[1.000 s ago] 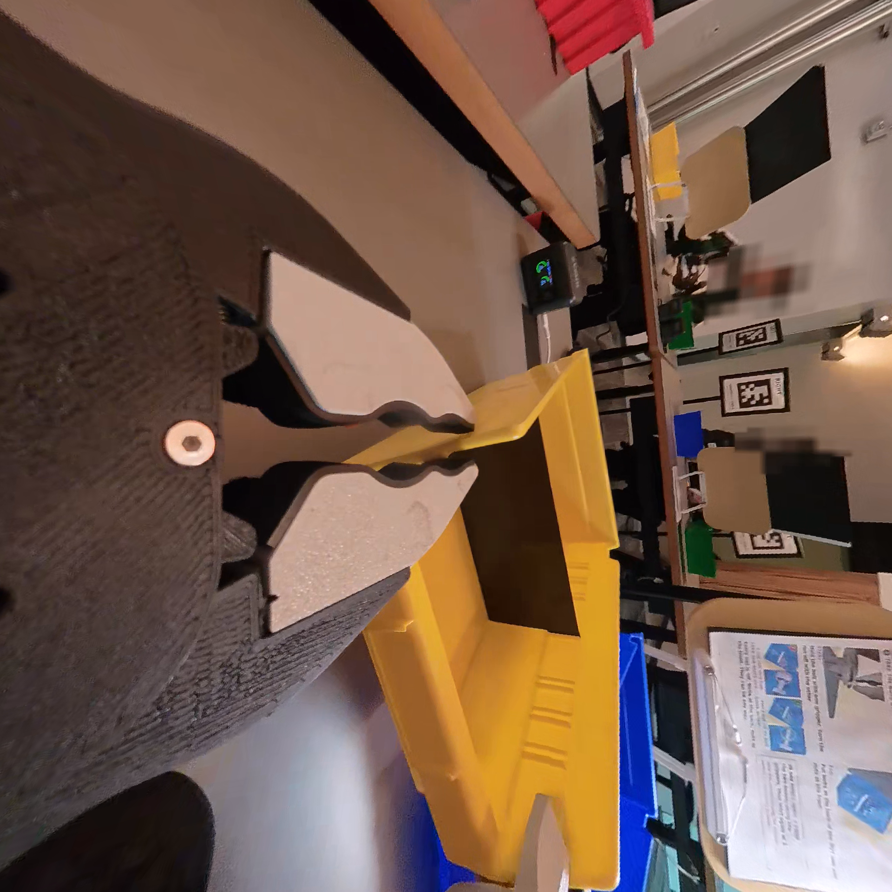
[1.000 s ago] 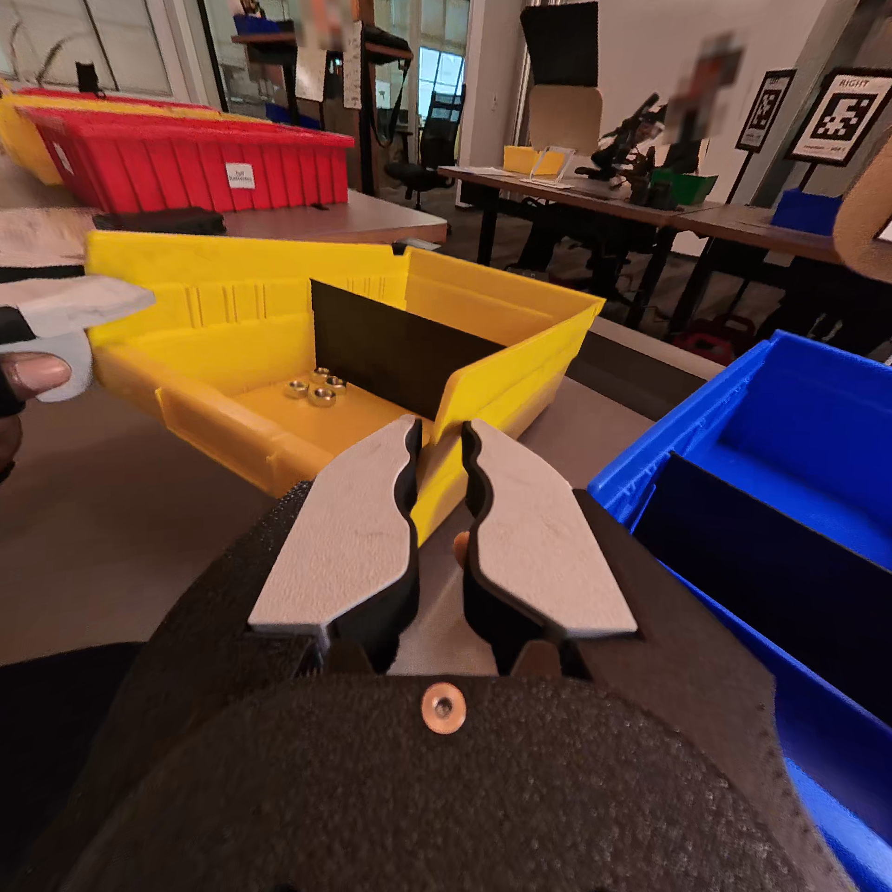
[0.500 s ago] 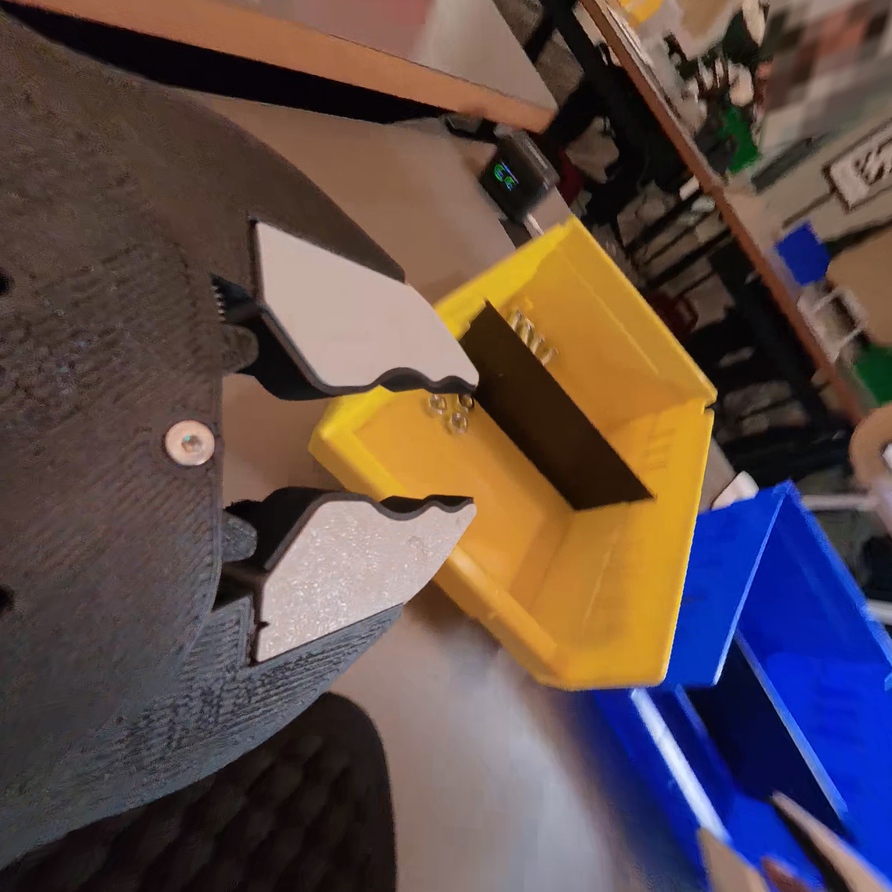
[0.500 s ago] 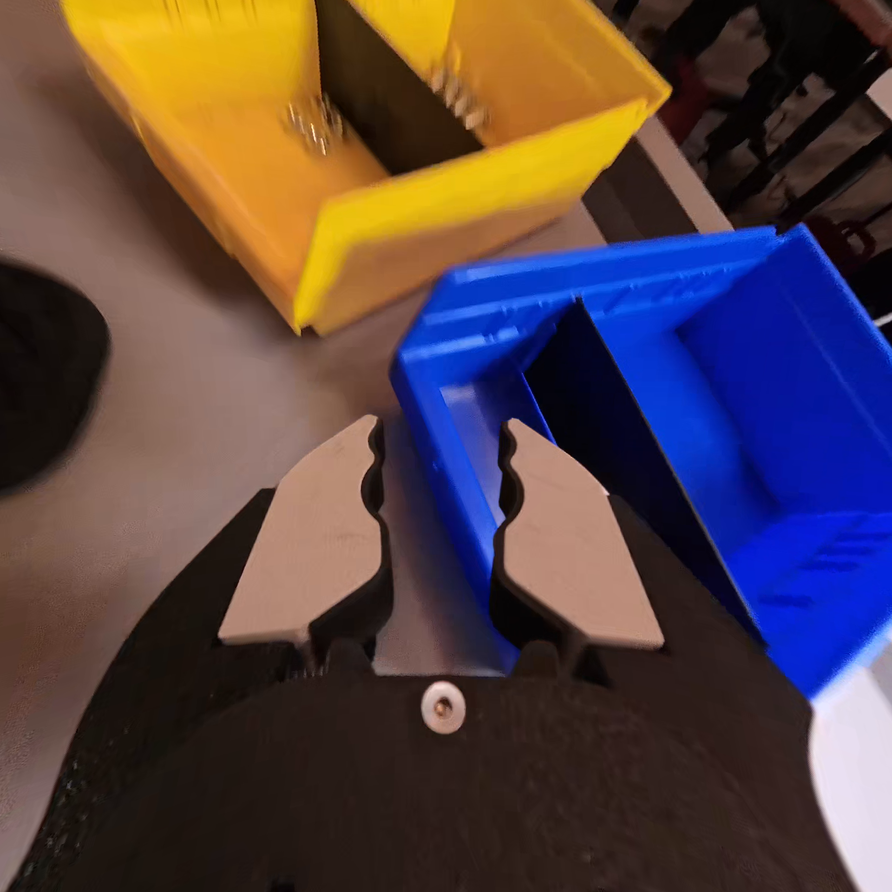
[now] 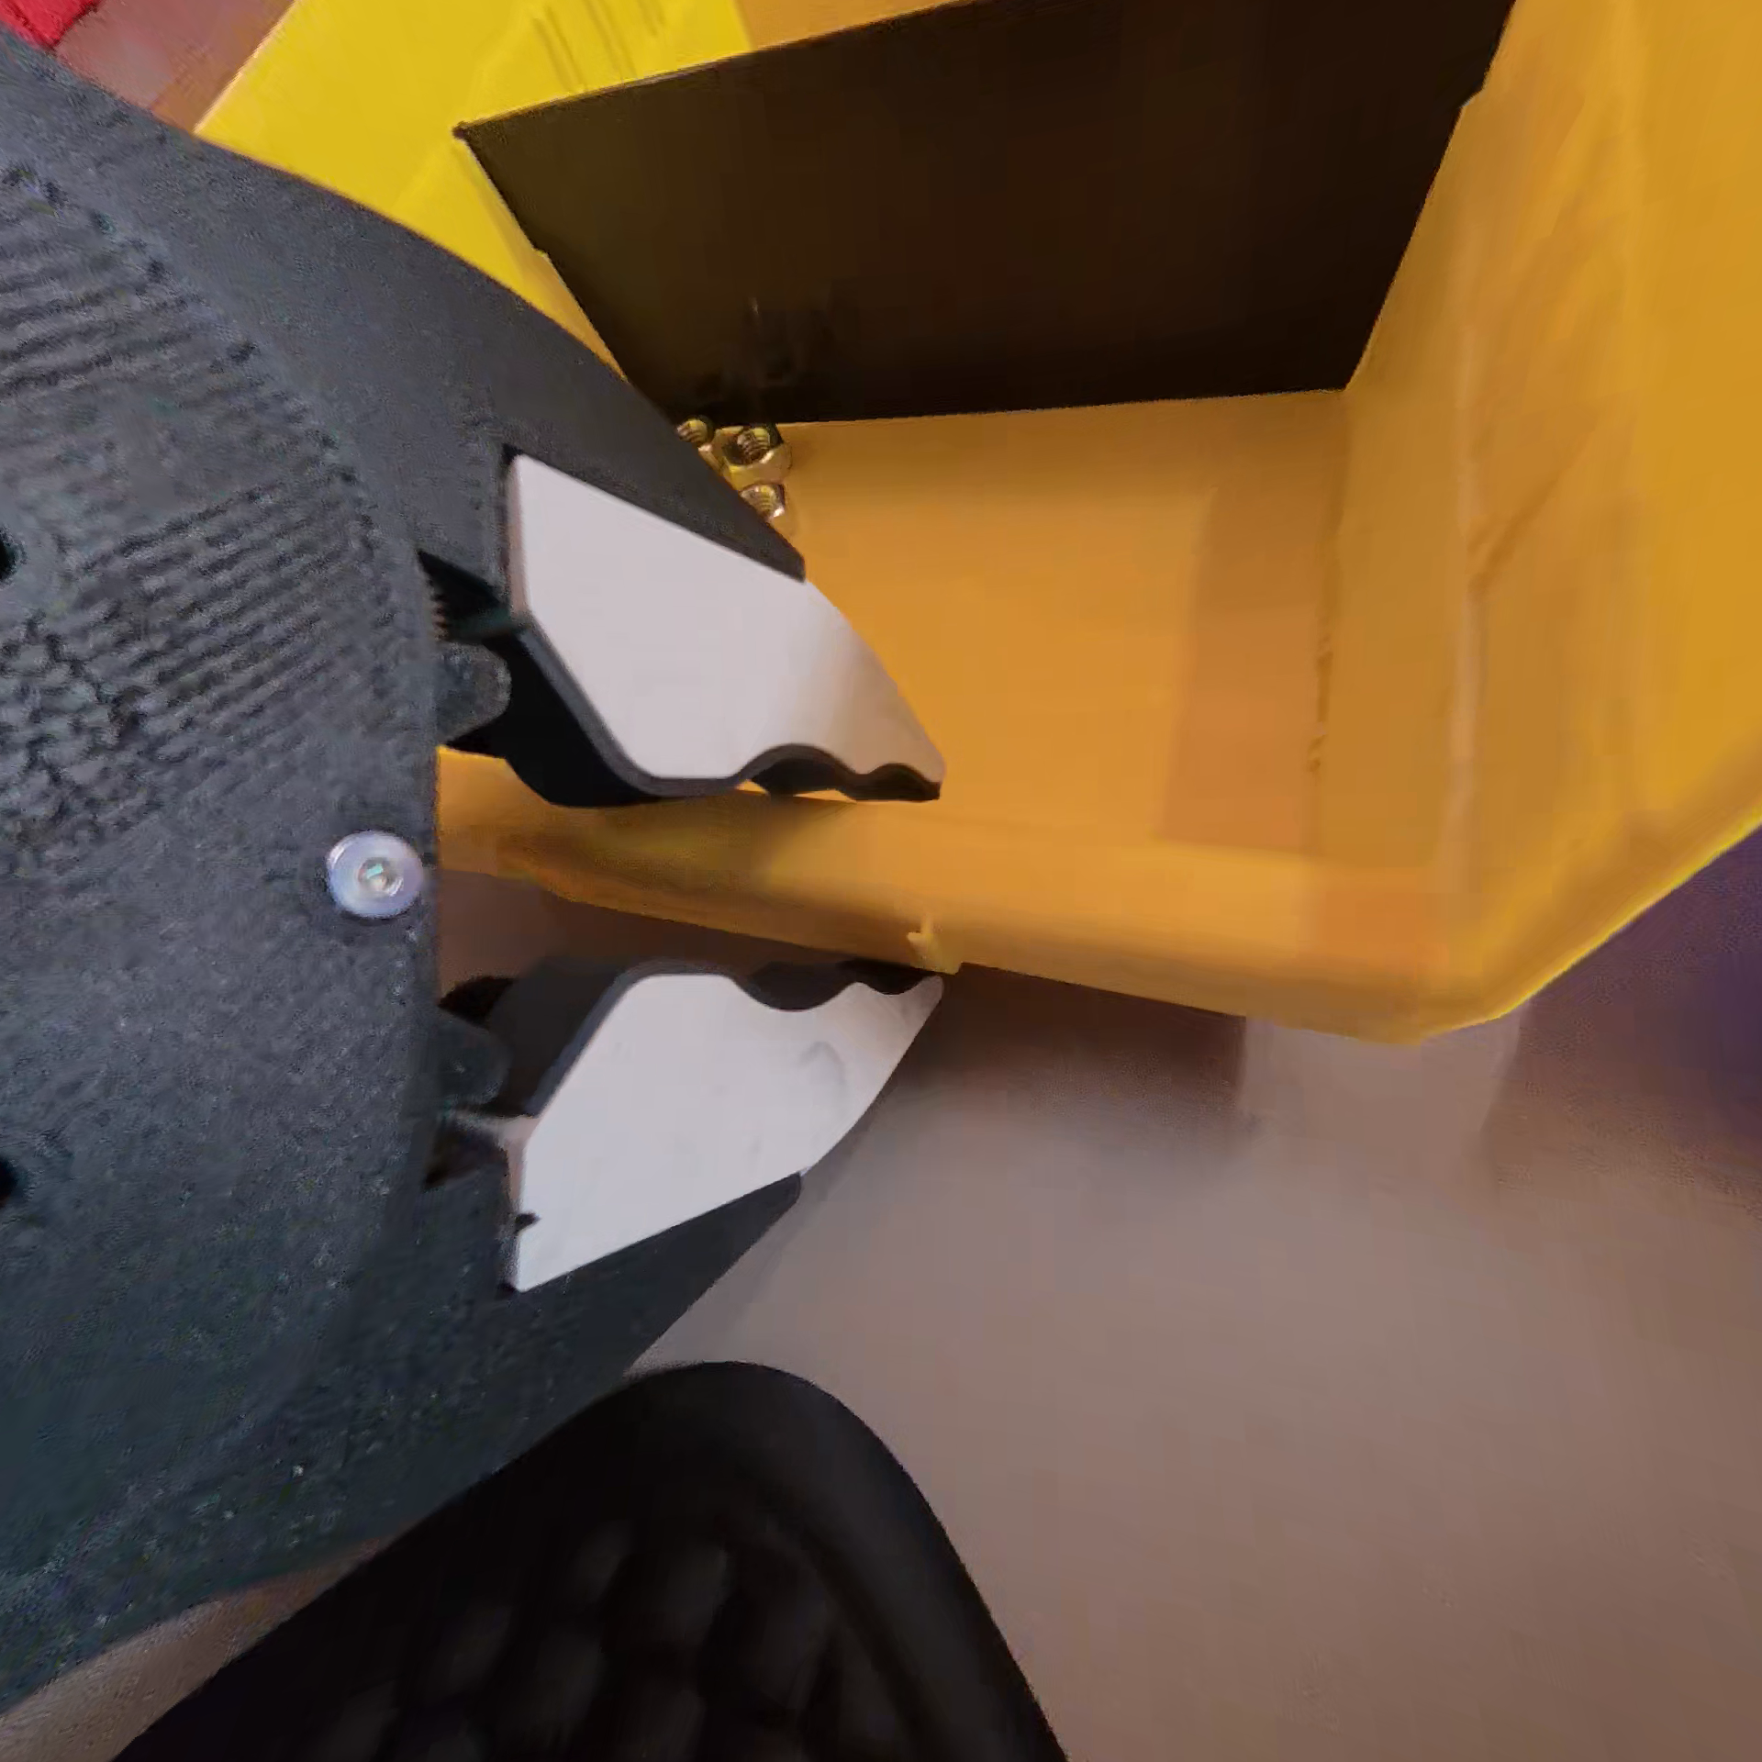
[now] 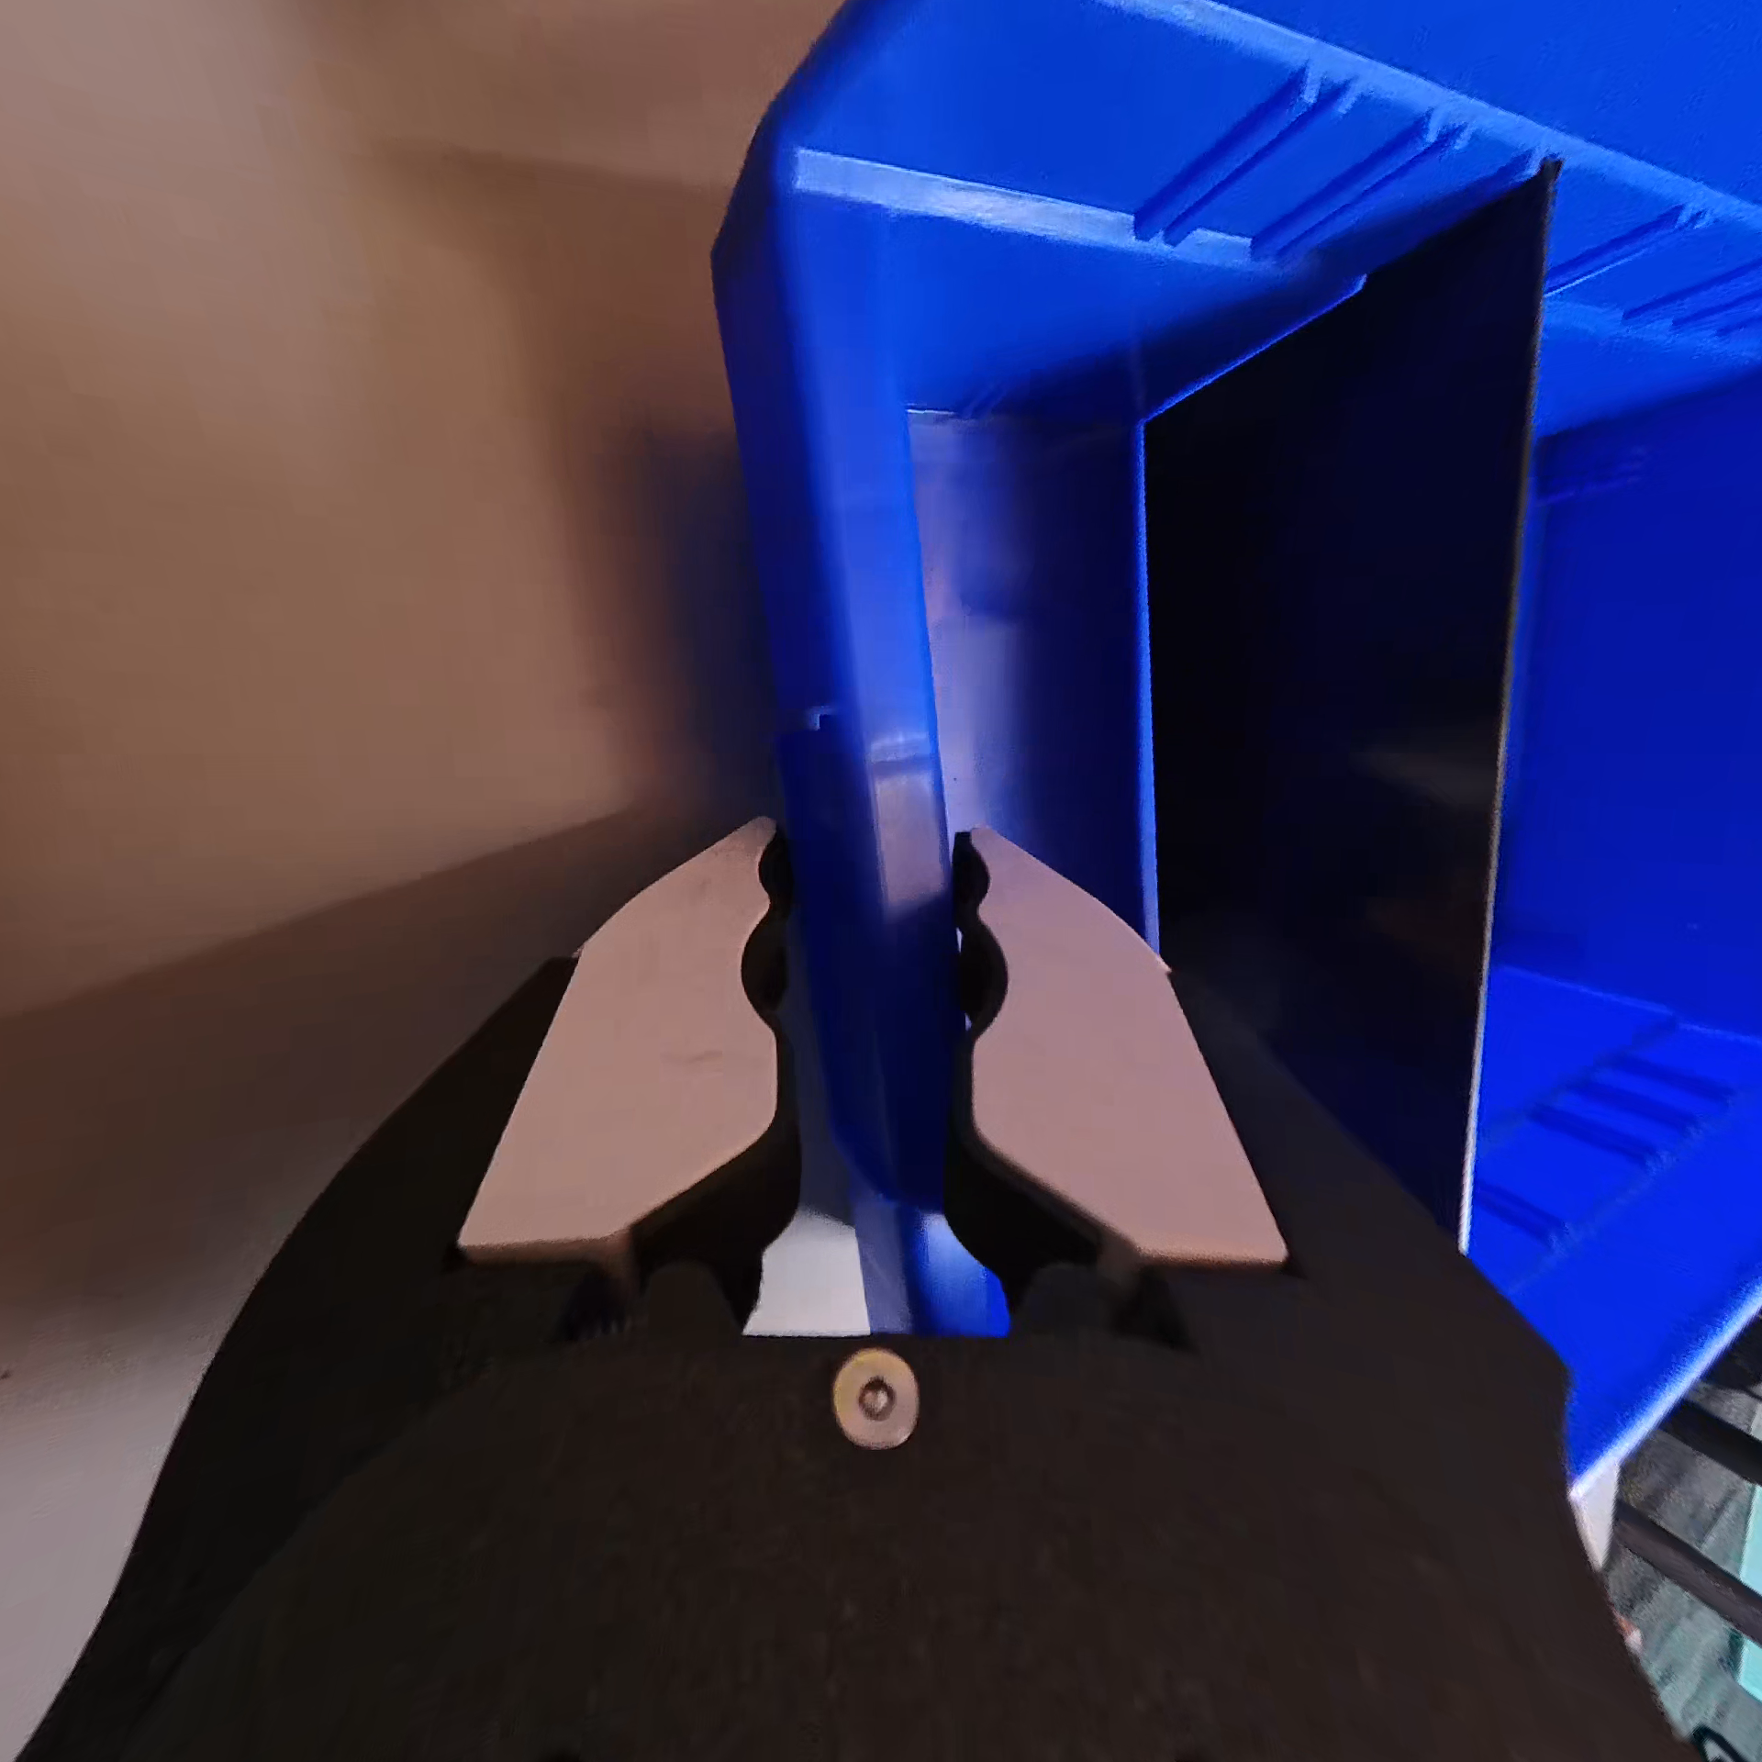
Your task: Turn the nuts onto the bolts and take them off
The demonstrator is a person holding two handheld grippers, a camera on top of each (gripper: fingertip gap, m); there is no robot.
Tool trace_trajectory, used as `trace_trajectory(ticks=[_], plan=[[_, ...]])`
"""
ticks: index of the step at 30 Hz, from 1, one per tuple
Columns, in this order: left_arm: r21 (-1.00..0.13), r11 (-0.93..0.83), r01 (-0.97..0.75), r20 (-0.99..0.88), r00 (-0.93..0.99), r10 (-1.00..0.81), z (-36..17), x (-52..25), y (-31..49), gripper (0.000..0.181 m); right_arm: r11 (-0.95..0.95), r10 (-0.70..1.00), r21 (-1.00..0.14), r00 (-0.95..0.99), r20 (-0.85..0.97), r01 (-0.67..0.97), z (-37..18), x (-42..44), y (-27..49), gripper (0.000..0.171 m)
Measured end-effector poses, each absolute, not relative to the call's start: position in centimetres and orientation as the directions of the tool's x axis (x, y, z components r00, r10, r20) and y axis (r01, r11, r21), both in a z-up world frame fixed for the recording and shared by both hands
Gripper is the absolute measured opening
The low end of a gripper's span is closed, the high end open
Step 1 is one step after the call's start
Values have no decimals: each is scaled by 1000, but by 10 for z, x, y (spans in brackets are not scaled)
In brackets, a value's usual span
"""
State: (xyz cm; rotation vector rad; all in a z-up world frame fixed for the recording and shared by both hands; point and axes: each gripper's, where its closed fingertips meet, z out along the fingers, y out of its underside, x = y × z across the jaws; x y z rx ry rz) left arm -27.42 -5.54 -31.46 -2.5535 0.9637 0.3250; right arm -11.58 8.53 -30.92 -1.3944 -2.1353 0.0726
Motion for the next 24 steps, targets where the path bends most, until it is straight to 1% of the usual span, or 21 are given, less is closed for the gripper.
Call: trace_trajectory(ticks=[4,9,13,18,24], plan=[[-292,-664,-688,-363,722,-589,-314,-272,-52,32,452,850,-356,-273,451,818,-308,-82,82,32],[-315,-684,-658,-356,750,-558,-314,-268,-48,32,414,852,-344,-226,472,843,-306,-27,92,33],[-343,-684,-644,-359,762,-538,-314,-265,-45,33,358,854,-326,-165,493,875,-306,15,114,32],[-334,-688,-645,-356,762,-541,-314,-265,-46,32,277,863,-318,-89,498,907,-308,53,146,32],[-337,-674,-657,-364,751,-551,-314,-264,-42,31,239,859,-279,-68,507,930,-308,83,182,32]])
